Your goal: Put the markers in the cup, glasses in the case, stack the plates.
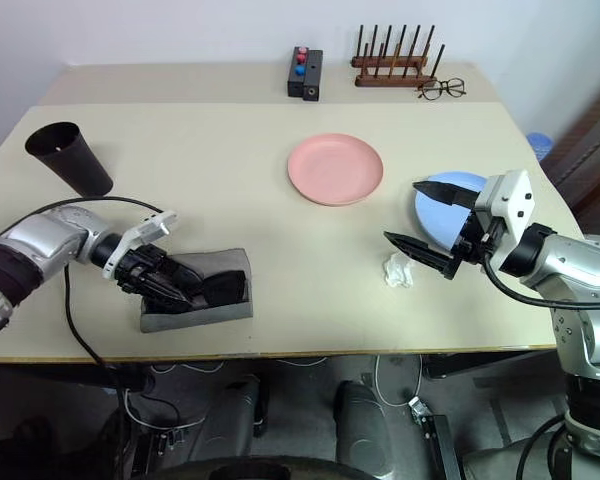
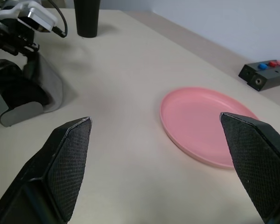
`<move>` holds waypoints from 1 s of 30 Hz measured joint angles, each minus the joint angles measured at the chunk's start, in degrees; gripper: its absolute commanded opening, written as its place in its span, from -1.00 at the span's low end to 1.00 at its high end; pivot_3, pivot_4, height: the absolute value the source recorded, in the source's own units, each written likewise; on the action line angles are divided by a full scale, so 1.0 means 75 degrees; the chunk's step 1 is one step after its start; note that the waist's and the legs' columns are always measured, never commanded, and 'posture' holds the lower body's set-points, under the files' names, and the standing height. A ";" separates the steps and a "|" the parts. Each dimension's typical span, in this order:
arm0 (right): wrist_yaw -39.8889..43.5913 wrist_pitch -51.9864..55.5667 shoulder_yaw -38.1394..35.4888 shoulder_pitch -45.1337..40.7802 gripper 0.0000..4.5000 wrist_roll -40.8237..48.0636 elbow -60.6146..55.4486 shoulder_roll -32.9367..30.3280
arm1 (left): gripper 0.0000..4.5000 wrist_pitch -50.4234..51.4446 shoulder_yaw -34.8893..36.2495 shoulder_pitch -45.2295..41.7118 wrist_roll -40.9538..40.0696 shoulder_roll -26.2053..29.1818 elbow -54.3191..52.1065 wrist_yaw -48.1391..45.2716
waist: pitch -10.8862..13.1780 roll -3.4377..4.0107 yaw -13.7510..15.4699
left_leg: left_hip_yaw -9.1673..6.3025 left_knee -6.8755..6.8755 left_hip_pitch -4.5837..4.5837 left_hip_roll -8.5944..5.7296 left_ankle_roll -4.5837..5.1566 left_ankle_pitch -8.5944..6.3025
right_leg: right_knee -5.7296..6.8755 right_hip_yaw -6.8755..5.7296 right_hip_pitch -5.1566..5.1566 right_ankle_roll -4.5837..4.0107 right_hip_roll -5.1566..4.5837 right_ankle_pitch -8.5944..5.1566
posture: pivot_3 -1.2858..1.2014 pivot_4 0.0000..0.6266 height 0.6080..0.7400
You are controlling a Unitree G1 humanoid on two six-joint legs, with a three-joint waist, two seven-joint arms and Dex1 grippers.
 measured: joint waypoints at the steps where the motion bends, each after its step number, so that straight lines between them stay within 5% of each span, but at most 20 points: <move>1: 0.0000 0.0000 0.0001 -0.0001 1.00 0.0000 0.0001 0.0000 | 0.99 -0.0012 0.0012 -0.0014 -0.0025 0.0000 0.0013 0.0000 | 0.0000 0.0000 -0.0004 | 0.0000 0.0000 0.0001 0.0000 0.0000 0.0000 | 0.0000 0.0000 0.0001 0.0000 0.0000 0.0000 | 0.03 -0.52 1.00; 16: 0.0001 0.0002 0.0006 -0.0105 1.00 -0.0004 0.0009 0.0000 | 0.99 -0.0637 0.0195 0.0017 0.0140 0.0229 -0.0409 0.0015 | 0.0001 -0.0002 -0.0018 | 0.0000 -0.0003 -0.0003 0.0000 0.0000 0.0000 | -0.0002 0.0000 -0.0002 -0.0002 -0.0001 0.0001 | 0.03 -0.52 1.00; 25: 0.0008 0.0000 0.0087 -0.0238 1.00 -0.0019 0.0088 0.0001 | 0.99 -0.0190 0.1572 -0.0243 -0.0268 0.0527 -0.0989 0.0015 | 0.0002 -0.0002 -0.0024 | 0.0001 -0.0005 -0.0004 0.0000 0.0000 0.0000 | -0.0004 0.0000 -0.0004 0.0001 -0.0001 -0.0001 | 0.03 -0.52 1.00; 28: 0.0014 -0.0003 0.0137 -0.0283 1.00 -0.0025 0.0161 0.0001 | 0.62 0.0269 0.2124 -0.0472 -0.0226 0.0344 -0.0841 0.0013 | 0.0002 -0.0002 -0.0011 | 0.0000 -0.0004 -0.0006 0.0000 0.0000 0.0000 | -0.0004 -0.0001 -0.0004 0.0015 0.0000 -0.0010 | 0.03 -0.52 1.00; 30: 0.0017 -0.0006 0.0176 -0.0320 1.00 -0.0027 0.0175 0.0001 | 0.18 0.0479 0.2522 -0.0770 0.0017 0.0140 -0.0503 0.0011 | 0.0002 -0.0002 -0.0016 | 0.0001 -0.0002 -0.0008 -0.0001 0.0000 0.0000 | -0.0005 -0.0001 -0.0004 0.0025 0.0000 -0.0015 | 0.03 -0.52 1.00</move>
